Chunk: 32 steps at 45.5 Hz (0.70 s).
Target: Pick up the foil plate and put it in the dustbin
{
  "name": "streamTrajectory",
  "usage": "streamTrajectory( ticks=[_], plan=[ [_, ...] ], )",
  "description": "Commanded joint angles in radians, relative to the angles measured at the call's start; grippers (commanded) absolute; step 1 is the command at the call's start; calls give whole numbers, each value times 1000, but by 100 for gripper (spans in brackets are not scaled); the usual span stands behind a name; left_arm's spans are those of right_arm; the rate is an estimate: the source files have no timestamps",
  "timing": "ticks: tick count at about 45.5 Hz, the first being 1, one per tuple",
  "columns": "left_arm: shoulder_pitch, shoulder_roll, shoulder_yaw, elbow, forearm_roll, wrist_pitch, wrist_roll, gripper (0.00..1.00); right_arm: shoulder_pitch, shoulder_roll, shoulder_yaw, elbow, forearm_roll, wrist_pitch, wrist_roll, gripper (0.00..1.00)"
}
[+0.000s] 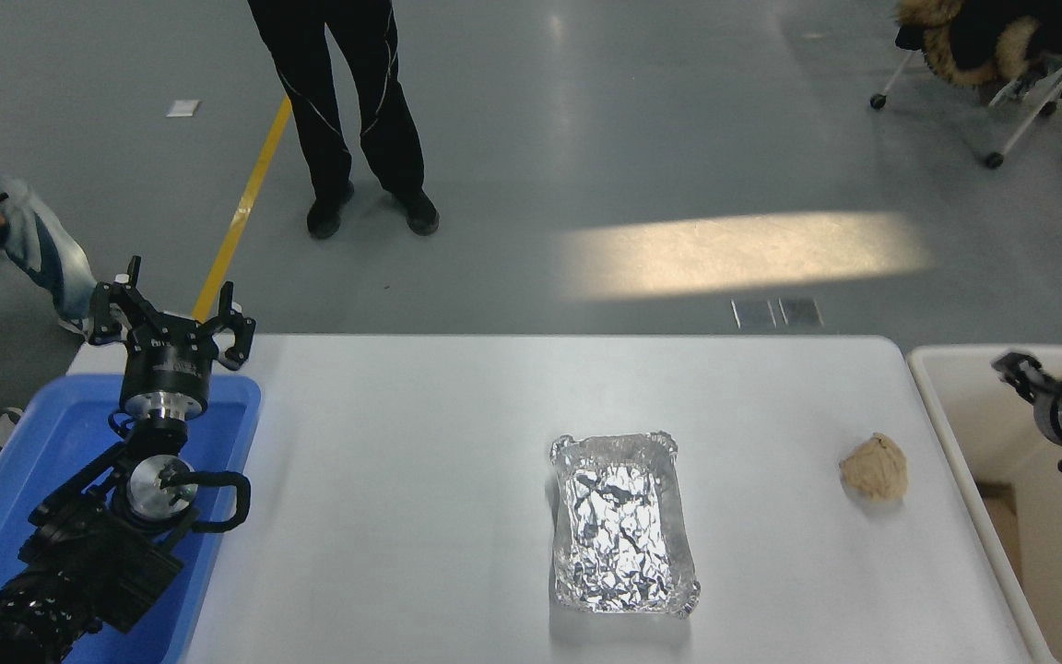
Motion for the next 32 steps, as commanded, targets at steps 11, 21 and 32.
streamTrajectory(
  ticks=[11, 21, 32],
  plan=[
    [1, 0, -1, 0, -1, 0, 0, 99, 888, 74, -410, 715, -95, 210, 5, 99],
    [1, 0, -1, 2, -3, 0, 0, 99, 1177, 185, -427, 806, -81, 504, 9, 99],
    [3, 0, -1, 2, -3, 0, 0, 99, 1382, 216, -402, 809, 35, 793, 13, 99]
  ],
)
